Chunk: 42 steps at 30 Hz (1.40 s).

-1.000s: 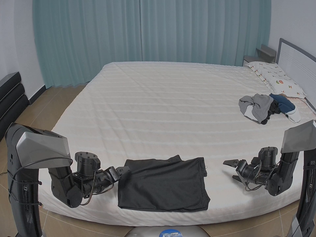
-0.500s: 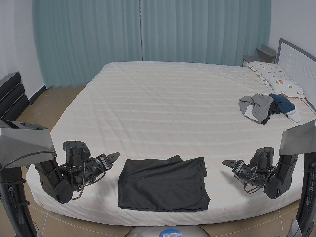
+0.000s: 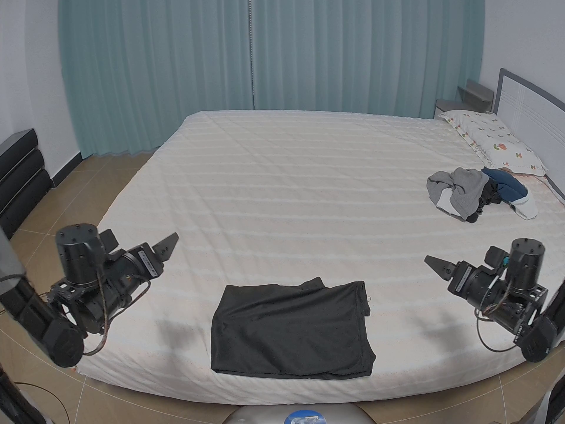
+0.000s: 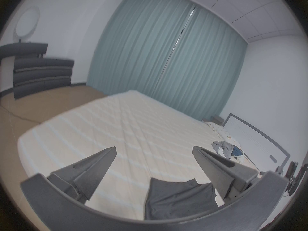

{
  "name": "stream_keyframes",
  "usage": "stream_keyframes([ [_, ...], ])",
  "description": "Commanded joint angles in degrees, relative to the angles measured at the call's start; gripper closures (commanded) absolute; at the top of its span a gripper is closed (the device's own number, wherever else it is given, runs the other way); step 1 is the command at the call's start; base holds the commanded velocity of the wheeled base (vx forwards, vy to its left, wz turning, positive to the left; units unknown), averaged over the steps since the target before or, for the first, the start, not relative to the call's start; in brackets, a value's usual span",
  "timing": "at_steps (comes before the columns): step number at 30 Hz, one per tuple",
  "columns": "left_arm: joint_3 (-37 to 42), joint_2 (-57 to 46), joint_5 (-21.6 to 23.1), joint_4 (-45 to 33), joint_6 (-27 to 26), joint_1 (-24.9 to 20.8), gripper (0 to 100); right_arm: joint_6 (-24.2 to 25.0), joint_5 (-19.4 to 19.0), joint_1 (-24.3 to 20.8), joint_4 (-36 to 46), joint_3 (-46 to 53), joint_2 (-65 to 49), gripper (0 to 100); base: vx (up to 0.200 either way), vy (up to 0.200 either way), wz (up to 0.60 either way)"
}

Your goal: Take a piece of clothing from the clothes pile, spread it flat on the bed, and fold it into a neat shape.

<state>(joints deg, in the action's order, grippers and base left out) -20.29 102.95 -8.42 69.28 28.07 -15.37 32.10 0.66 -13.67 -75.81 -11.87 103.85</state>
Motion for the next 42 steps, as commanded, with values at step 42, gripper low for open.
stream_keyframes([
  [42,5.43,-102.77,-9.59,-75.08,-29.13,14.93,0,-34.38,4.09,13.67,105.17,-13.88,-103.85,0,0.000,0.000,0.00],
])
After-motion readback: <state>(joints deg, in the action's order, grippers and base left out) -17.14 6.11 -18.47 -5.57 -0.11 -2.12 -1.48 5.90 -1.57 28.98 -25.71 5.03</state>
